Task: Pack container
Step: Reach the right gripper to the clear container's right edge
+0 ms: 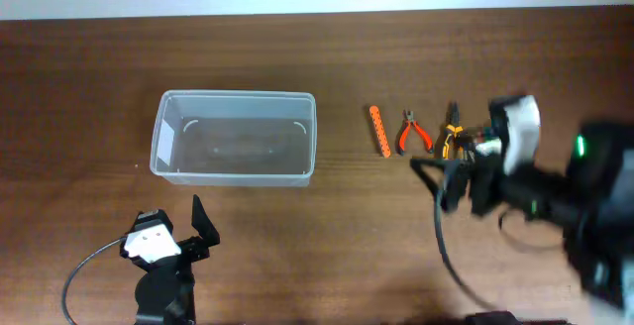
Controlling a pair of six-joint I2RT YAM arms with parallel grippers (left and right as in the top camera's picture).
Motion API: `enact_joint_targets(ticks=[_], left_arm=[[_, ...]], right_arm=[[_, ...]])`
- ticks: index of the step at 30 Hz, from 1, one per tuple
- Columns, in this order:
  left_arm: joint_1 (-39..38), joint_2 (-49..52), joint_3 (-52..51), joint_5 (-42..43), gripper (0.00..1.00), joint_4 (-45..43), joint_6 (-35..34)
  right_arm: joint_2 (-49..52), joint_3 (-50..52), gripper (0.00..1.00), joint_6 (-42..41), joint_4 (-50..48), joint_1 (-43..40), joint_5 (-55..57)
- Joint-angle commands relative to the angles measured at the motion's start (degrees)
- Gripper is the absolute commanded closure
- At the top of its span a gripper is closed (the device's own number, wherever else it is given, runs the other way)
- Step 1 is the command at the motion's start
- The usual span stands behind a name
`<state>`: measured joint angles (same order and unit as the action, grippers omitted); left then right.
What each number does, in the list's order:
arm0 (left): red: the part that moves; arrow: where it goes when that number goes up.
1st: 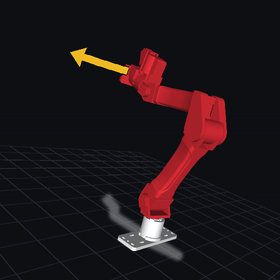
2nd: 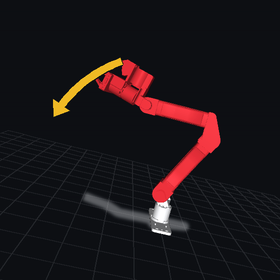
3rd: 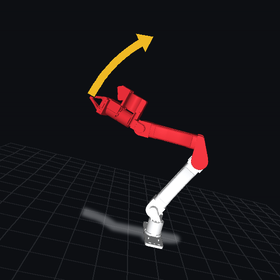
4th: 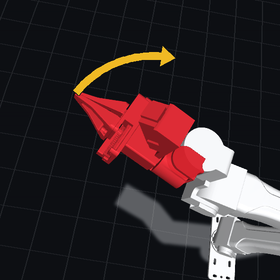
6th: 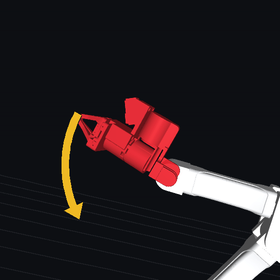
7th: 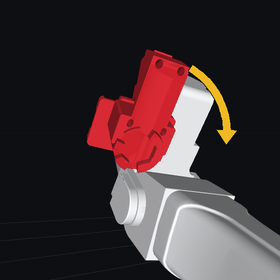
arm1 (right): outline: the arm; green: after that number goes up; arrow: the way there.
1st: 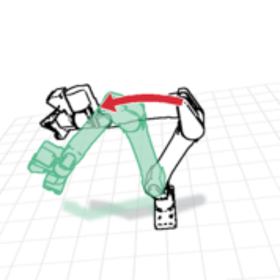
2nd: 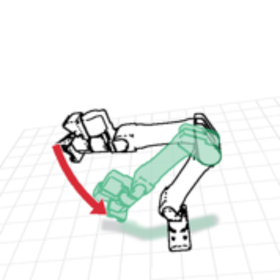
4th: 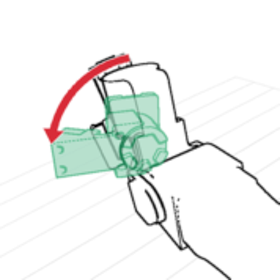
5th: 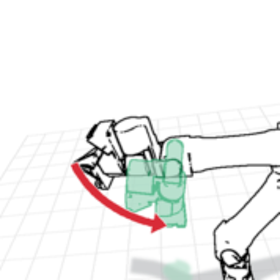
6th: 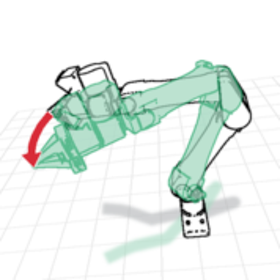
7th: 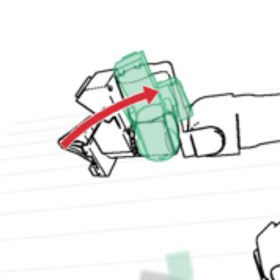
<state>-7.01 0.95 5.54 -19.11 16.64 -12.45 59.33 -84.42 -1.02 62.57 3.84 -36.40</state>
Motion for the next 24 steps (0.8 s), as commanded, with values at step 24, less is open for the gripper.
enact_joint_targets(ticks=[24], left_arm=[[-0.24,-0.26,-0.22,-0.20,0.01,0.07,0.50]], right_arm=[[53.46,-17.42,0.04,-32.41,-7.89,29.90,36.79]])
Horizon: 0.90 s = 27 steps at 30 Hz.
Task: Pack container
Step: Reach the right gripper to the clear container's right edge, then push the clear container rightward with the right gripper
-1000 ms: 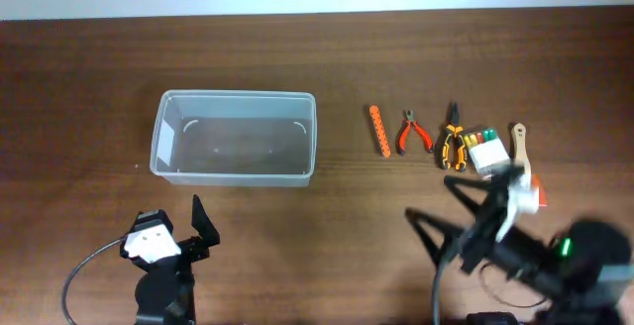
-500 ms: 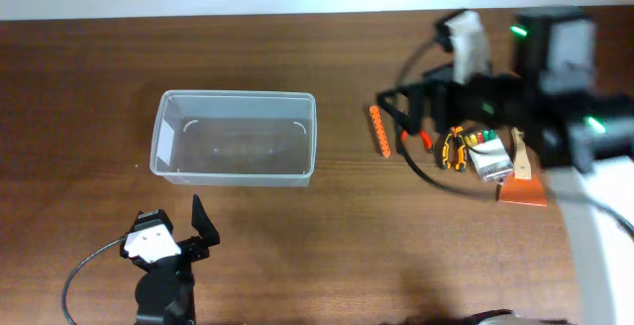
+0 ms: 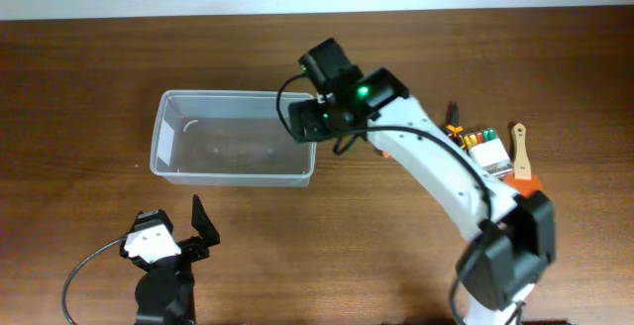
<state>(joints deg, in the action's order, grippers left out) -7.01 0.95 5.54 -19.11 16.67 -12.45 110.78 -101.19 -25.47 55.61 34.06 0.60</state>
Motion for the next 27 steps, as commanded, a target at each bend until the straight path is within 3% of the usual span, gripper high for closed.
enact_joint_targets(ticks=[1,12,20,27], left_arm=[[-0.24,-0.26,-0.22,-0.20,0.01,0.04,0.50],[-0.24,-0.26,-0.22,-0.22,0.01,0.04,0.50],[-0.24,-0.26,-0.22,-0.22,0.01,0.04,0.50],[-0.24,-0.26,-0.22,-0.20,0.01,0.04,0.50]], right_arm=[[2.82,-0.68,0.04,-10.47,-1.22,-0.33,-0.22],[11.43,-0.66,0.21,-13.00,-5.97,0.79,-2.14],[13.27,-0.66,0.60,-12.92,-5.81,0.74,-1.05],[13.27,-0.66,0.63,-12.74,0.48,-0.87,3.80]])
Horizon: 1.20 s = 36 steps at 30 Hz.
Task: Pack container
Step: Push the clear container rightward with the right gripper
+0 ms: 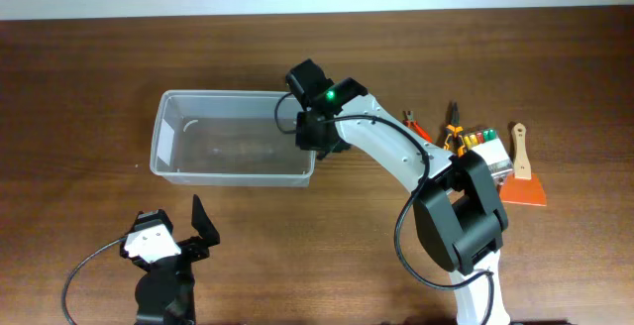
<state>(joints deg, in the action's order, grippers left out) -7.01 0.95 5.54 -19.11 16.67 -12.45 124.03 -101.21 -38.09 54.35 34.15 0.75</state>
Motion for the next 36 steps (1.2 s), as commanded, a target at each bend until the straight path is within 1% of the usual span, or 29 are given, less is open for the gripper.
enact_joint_targets(ticks=[1,3,6,12,16,20,21,22,23,25,26,27,29,31,33,36], left_arm=[[-0.24,-0.26,-0.22,-0.20,0.01,0.04,0.50],[-0.24,-0.26,-0.22,-0.22,0.01,0.04,0.50],[-0.24,-0.26,-0.22,-0.20,0.01,0.04,0.50],[-0.24,-0.26,-0.22,-0.22,0.01,0.04,0.50],[-0.24,-0.26,-0.22,-0.20,0.01,0.04,0.50],[-0.24,-0.26,-0.22,-0.22,0.01,0.04,0.50],[-0.24,-0.26,-0.22,-0.20,0.01,0.04,0.50],[-0.24,-0.26,-0.22,-0.22,0.01,0.04,0.50],[-0.24,-0.26,-0.22,-0.22,0.01,0.04,0.50],[-0.24,-0.26,-0.22,-0.22,0.01,0.04,0.50],[-0.24,-0.26,-0.22,-0.22,0.01,0.04,0.50],[-0.24,-0.26,-0.22,-0.20,0.01,0.04,0.50],[-0.24,-0.26,-0.22,-0.20,0.01,0.04,0.50],[-0.24,-0.26,-0.22,-0.22,0.01,0.04,0.50],[-0.24,-0.26,-0.22,-0.20,0.01,0.04,0.50],[-0.24,-0.26,-0.22,-0.20,0.01,0.04,0.50]], right_arm=[[0.02,-0.63,0.64,-0.13,3.15,-1.73,4.09],[0.02,-0.63,0.65,0.22,5.44,-3.39,4.50],[0.02,-0.63,0.69,5.05,7.50,-6.36,4.44],[0.02,-0.61,0.69,11.96,10.67,-11.39,4.44],[0.02,-0.59,0.69,12.44,12.39,-13.09,4.46],[0.00,-0.61,0.68,12.39,13.22,-13.03,4.13],[-0.15,-0.61,0.58,12.41,13.18,-12.76,4.02],[-0.48,-0.63,0.43,12.44,12.90,-12.59,4.02],[-0.96,-0.76,0.33,12.41,12.57,-12.44,4.02],[-2.91,-1.53,0.23,13.05,11.45,-12.44,4.02],[-4.90,-2.47,0.11,14.08,10.40,-12.79,4.02],[-6.38,-3.30,0.06,14.86,9.68,-13.20,4.04],[-9.55,-5.20,0.00,16.41,8.83,-14.49,4.50],[-12.81,-7.37,0.01,18.38,8.68,-16.85,5.01],[-15.52,-8.68,0.01,19.10,8.92,-19.98,7.54],[-18.21,-8.74,0.01,22.80,9.31,-25.90,12.17]])
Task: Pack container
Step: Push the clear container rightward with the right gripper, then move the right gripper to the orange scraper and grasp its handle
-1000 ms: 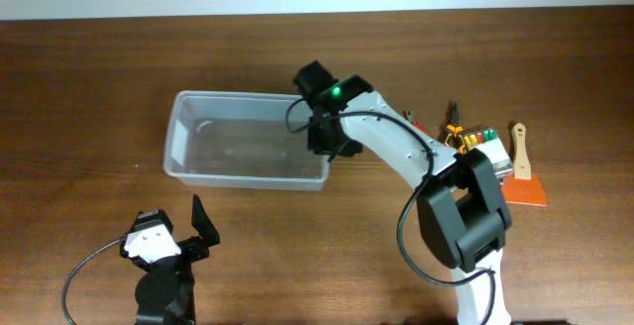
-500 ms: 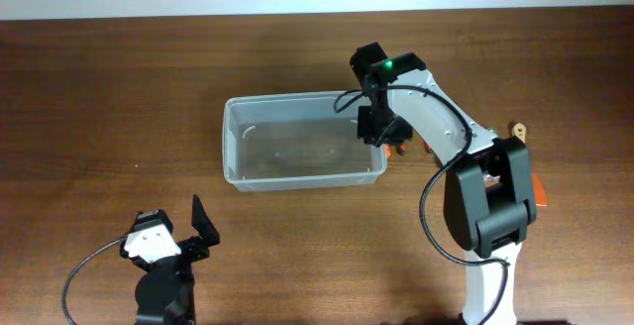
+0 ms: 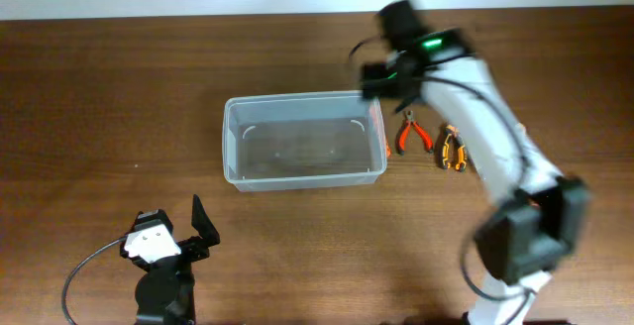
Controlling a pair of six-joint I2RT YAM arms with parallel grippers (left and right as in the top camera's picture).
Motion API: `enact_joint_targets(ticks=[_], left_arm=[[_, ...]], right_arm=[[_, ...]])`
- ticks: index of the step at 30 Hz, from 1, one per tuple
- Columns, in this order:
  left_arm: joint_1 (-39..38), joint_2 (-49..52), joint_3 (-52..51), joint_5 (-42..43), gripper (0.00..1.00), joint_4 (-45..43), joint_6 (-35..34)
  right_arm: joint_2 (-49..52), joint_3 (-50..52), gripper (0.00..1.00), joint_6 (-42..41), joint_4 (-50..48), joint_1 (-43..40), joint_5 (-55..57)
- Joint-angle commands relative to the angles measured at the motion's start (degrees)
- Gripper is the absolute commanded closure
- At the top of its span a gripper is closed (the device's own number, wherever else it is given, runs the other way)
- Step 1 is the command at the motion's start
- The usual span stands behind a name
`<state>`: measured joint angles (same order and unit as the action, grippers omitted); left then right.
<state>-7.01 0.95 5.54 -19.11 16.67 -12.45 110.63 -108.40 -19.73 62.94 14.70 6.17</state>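
The clear plastic container (image 3: 230, 137) stands in the middle of the table in the overhead view. My right gripper (image 3: 376, 75) is blurred at the container's far right corner, and its jaws cannot be made out. An orange stick (image 3: 377, 117) shows along the container's right wall. To the right of the box lie red-handled pliers (image 3: 411, 135) and yellow-and-black pliers (image 3: 454, 151). Near the front edge my left gripper (image 3: 202, 226) rests open and holds nothing.
The right arm (image 3: 495, 137) stretches from the front right across the table and covers whatever lies beneath it. A grey cable (image 3: 84, 270) loops beside the left arm's base. The far table edge meets a white wall.
The container has shifted to the right, its right wall now at the orange stick. My right gripper has moved from the box's right wall to its far right corner. The left arm is unchanged.
At first my right arm was blurred over the tools at the right, with the container at the left centre. Then its gripper reached the container's right end and stayed at that wall. Now the container stands further right, against the orange stick.
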Motion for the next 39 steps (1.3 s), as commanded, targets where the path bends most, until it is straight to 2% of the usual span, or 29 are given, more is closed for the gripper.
enact_joint_targets(ticks=[1,4,7,12,15,21,27,36,39], left_arm=[[-0.24,-0.26,-0.22,-0.22,0.01,0.04,0.50],[-0.24,-0.26,-0.22,-0.22,0.01,0.04,0.50],[-0.24,-0.26,-0.22,-0.20,0.01,0.04,0.50],[-0.24,-0.26,-0.22,-0.22,0.01,0.04,0.50],[-0.24,-0.26,-0.22,-0.22,0.01,0.04,0.50],[-0.24,-0.26,-0.22,-0.20,0.01,0.04,0.50],[-0.24,-0.26,-0.22,-0.22,0.01,0.04,0.50],[-0.24,-0.26,-0.22,-0.20,0.01,0.04,0.50],[-0.24,-0.26,-0.22,-0.20,0.01,0.04,0.50]], right_arm=[[-4.96,-1.55,0.01,5.66,1.07,-8.52,8.11],[-4.00,-1.27,0.01,9.46,2.51,-16.06,9.53],[-1.60,-0.50,0.01,9.44,3.74,-22.67,8.90],[3.76,1.64,0.01,9.55,3.80,-31.69,3.50],[7.32,2.82,0.01,12.83,3.93,-35.41,-0.87],[13.38,2.89,0.00,15.10,4.68,-37.55,-2.99],[18.29,3.19,0.08,16.35,5.92,-37.55,-2.97],[20.26,9.29,0.10,16.33,5.03,-37.59,-2.75],[20.26,11.04,0.17,16.33,4.66,-37.59,-2.78]])
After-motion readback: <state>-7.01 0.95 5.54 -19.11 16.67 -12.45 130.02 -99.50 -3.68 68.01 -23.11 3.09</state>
